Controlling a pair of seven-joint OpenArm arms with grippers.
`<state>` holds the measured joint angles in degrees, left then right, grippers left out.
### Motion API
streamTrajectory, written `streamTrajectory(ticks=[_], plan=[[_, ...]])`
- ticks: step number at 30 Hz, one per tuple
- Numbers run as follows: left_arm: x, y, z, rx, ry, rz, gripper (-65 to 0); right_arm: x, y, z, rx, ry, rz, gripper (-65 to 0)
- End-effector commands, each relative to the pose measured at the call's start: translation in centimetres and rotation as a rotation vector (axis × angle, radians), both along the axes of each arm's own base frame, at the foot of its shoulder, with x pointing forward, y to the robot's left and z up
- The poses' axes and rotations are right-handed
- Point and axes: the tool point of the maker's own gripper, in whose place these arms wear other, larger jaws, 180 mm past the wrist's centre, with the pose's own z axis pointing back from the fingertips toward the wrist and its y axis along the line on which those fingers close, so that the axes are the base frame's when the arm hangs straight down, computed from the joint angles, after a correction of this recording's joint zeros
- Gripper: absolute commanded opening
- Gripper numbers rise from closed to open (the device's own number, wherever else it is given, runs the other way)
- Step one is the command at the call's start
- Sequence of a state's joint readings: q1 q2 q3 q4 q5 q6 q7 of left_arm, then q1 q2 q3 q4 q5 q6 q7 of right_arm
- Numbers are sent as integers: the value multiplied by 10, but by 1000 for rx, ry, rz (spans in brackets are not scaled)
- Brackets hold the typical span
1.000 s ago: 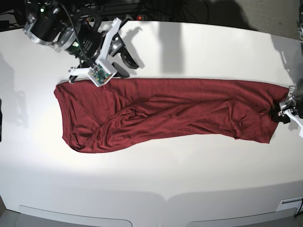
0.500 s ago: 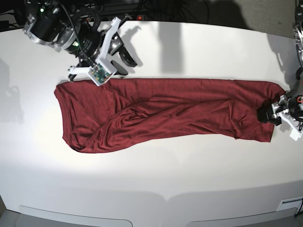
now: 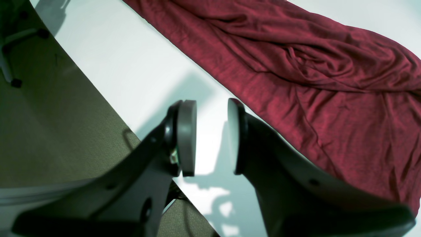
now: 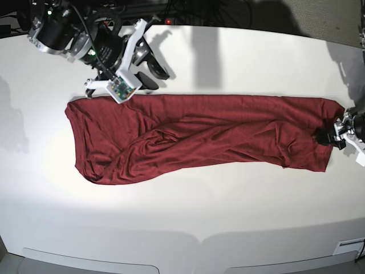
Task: Fold the T-shirt properly
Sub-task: 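Grasp the strip's end with the left gripper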
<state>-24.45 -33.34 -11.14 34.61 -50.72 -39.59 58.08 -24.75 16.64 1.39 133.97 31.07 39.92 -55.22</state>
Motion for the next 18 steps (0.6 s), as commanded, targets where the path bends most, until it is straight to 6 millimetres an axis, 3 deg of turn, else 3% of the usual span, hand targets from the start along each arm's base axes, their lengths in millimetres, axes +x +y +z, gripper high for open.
streamTrajectory(ticks=[1,10,18], plan=[[13,7,15,14,-53,7,-200,1,3,9,22,-26,10,-485],[17,-20,8,-43,-54,-11,-200,1,3,9,22,-26,10,-485],[17,-20,8,-42,-55,-11,-212,1,3,9,22,-26,10,-485]])
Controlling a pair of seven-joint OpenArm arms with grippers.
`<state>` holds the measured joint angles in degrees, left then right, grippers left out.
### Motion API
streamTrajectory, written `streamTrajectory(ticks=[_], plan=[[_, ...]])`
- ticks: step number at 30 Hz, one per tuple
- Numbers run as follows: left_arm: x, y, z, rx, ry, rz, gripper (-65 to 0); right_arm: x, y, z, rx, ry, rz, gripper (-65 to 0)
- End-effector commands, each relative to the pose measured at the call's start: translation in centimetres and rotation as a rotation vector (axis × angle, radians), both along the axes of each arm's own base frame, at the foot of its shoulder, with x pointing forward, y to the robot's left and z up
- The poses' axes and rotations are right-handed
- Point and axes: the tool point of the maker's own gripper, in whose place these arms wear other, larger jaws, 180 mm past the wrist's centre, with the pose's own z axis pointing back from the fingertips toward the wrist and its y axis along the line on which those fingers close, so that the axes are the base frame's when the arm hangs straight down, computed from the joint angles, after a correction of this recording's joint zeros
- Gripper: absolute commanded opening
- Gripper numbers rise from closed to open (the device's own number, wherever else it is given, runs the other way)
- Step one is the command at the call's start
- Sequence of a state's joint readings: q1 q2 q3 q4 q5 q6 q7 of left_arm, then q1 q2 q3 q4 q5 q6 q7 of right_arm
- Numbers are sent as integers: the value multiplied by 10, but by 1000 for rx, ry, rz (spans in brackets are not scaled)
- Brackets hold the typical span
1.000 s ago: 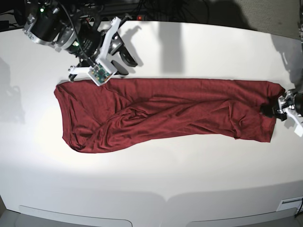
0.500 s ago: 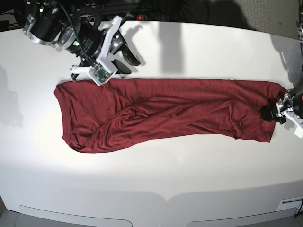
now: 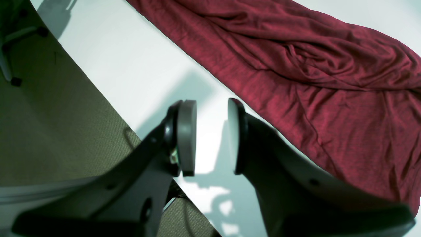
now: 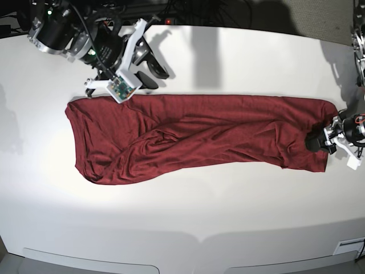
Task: Fold the T-shirt properly
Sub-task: 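Grasp the strip's end with the left gripper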
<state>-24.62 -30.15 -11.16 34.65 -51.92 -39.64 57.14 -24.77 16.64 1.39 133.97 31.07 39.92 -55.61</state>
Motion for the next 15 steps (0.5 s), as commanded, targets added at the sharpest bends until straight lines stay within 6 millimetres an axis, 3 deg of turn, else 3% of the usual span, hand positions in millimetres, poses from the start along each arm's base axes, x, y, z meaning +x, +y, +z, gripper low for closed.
streamTrajectory(ticks=[1,7,15], plan=[[7,10,12,25,-27,-3,-234,1,4,10,27,-31,9,-485],[13,6,19,-20,-57,18,-494,1,4,10,27,-30,9,-485],[21,-19,19,-97,-86,23,-520,1,4,10,27,-30,9,-485]])
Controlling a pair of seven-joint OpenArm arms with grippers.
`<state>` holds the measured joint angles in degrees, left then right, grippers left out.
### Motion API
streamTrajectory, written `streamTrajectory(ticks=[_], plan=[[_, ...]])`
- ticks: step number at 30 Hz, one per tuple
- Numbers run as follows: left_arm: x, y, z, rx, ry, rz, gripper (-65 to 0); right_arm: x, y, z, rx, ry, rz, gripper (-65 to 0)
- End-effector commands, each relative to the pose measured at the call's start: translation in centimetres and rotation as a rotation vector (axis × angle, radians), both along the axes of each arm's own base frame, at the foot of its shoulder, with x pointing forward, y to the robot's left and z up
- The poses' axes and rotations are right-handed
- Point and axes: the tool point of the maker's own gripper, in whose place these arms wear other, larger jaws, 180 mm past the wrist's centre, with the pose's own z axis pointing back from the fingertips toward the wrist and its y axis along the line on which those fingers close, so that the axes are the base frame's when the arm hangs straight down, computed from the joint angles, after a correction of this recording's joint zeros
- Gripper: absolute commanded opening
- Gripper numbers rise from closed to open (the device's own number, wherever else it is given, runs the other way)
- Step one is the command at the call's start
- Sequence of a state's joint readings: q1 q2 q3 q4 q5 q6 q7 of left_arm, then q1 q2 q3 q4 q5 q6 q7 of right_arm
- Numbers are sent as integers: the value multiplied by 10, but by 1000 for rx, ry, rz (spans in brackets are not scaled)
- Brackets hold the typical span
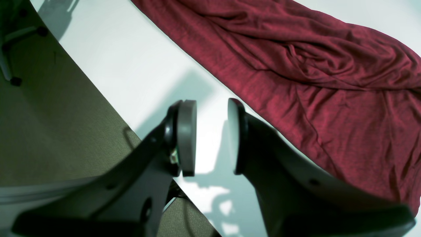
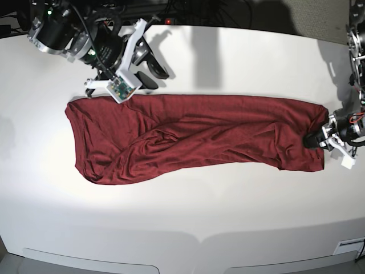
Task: Fold the T-shirt properly
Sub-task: 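Grasp the strip's end with the left gripper, then fold the held end over the strip toward the right gripper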
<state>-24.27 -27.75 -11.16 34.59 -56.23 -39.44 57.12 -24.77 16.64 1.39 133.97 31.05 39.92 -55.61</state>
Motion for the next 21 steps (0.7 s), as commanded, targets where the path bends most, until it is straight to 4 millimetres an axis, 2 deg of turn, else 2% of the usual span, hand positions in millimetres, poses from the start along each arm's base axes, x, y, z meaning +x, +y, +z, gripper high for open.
streamTrajectory(ticks=[1,4,7,8,9,10,11,13,16,19,21], plan=[[15,1,17,-9,-58,6,-520,1,4,10,27,-30,9,-485],[15,-15,11,-26,-50,-14,-520,1,4,10,27,-30,9,-485],[15,-21,4,-3,-41,-28,-520,1,3,8,20,-24,10,-485],[14,-21,3,8,-40,-30,-533,0,3,7,15,-20,10,-485],[14,-20,2,15,-36,-33,-567,0,2,7,12,-18,10,-485],[13,-18,2,21,-35,-34,-628,0,2,7,12,-17,10,-485],[13,-17,2,26,-33,-35,-650,0,2,7,12,-17,10,-485],[13,-12,3,29,-37,-28,-650,0,2,7,13,-18,10,-485],[19,-10,17,-7,-70,-13,-650,0,3,7,14,-20,10,-491],[21,-21,35,-61,-92,-59,-650,4,0,8,3,-40,-1,-534],[25,-27,50,-88,-128,-82,-650,7,-2,9,-7,-63,-11,-535]])
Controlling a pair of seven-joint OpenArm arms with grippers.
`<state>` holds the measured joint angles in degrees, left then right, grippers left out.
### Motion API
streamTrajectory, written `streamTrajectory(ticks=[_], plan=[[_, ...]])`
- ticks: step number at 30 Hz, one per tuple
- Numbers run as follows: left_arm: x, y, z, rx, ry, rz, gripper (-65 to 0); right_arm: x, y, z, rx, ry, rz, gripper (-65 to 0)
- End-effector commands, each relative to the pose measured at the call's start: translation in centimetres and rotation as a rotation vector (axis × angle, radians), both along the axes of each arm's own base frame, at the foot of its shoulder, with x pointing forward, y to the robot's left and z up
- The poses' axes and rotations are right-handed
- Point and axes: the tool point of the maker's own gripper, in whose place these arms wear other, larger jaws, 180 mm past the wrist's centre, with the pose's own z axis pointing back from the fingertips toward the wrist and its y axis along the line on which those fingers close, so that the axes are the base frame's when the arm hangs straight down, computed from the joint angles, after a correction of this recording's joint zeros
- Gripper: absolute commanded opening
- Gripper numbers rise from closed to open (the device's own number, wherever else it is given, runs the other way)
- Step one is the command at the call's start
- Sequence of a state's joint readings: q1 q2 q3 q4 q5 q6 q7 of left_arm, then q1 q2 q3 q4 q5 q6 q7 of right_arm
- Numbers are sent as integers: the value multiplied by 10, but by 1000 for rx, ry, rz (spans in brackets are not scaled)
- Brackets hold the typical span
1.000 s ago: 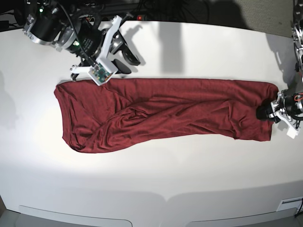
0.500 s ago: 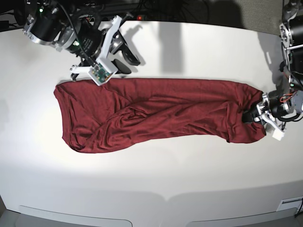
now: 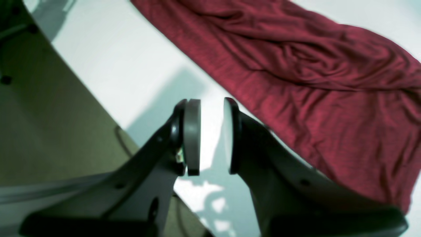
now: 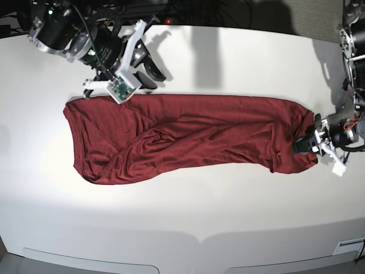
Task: Fold the T-shirt properly
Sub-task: 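Fold the held end over the strip toward the right gripper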
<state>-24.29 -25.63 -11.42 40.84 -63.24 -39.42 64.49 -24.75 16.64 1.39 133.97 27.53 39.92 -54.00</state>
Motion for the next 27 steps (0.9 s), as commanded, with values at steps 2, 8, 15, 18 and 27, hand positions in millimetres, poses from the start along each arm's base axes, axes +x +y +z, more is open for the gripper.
streamTrajectory(ticks=[2,8,15,18,27], plan=[[20,2,36,-21,-108,-7,-650,5,2,11,17,-56,0,-535],[19,-42,57,-114,-156,-113,-650,13,4,19,36,-99,-5,-535],[0,-118,50,-311,-118,-207,-650,28,12,33,80,-153,-29,-535],[-10,-141,45,-371,-98,-224,-650,31,12,34,81,-161,-44,-535],[-18,-212,54,-532,-98,-261,-650,35,10,34,64,-173,-59,-535]])
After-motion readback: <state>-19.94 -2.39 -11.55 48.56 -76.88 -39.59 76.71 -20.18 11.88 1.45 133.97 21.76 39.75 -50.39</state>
